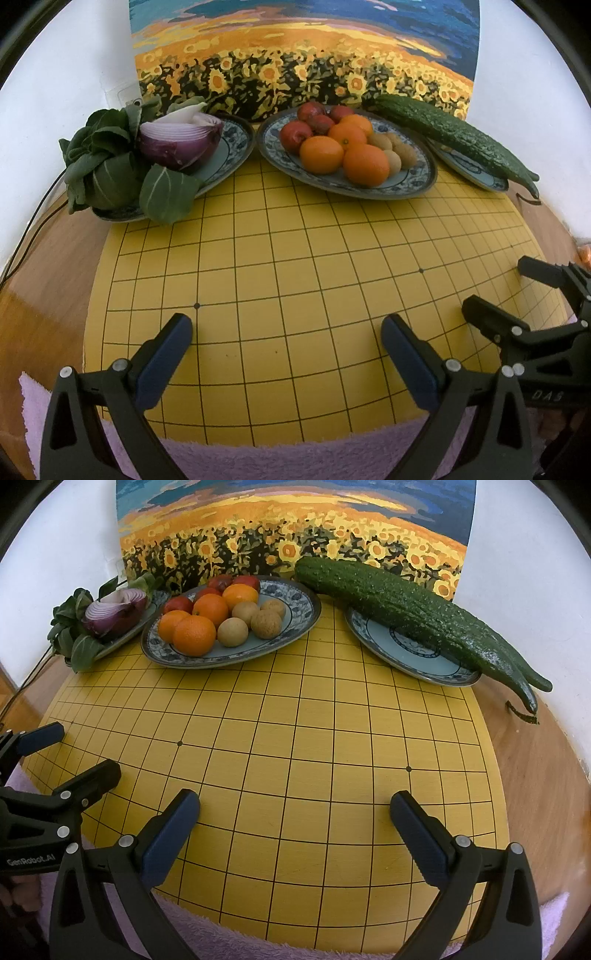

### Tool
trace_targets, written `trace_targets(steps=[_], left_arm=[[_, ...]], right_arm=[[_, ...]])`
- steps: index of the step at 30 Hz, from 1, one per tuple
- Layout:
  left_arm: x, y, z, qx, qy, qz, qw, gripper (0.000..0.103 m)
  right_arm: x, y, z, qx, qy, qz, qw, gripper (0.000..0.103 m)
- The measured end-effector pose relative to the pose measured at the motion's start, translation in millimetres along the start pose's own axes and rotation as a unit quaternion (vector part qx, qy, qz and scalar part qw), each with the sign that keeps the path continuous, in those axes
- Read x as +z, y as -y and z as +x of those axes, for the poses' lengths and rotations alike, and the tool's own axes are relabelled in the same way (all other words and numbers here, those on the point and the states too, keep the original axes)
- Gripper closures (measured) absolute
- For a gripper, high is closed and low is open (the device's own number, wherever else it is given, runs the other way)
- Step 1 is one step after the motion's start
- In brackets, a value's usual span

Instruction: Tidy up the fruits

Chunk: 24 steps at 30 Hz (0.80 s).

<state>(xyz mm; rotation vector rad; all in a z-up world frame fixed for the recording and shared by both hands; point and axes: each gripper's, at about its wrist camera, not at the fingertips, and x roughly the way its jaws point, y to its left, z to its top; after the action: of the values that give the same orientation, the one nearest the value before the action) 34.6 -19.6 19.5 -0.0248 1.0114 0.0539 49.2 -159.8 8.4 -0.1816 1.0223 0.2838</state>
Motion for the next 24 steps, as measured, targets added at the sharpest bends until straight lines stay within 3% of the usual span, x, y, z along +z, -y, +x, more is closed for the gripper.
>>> trace_targets(steps=[24], left_arm=[[1.0,-1.5,0.2,0.000,0.002,-0.001,1.0000,0.000]], right_arm=[[0.5,0.9,1.0,0.001,-0.002,-0.002,1.000,0.000]])
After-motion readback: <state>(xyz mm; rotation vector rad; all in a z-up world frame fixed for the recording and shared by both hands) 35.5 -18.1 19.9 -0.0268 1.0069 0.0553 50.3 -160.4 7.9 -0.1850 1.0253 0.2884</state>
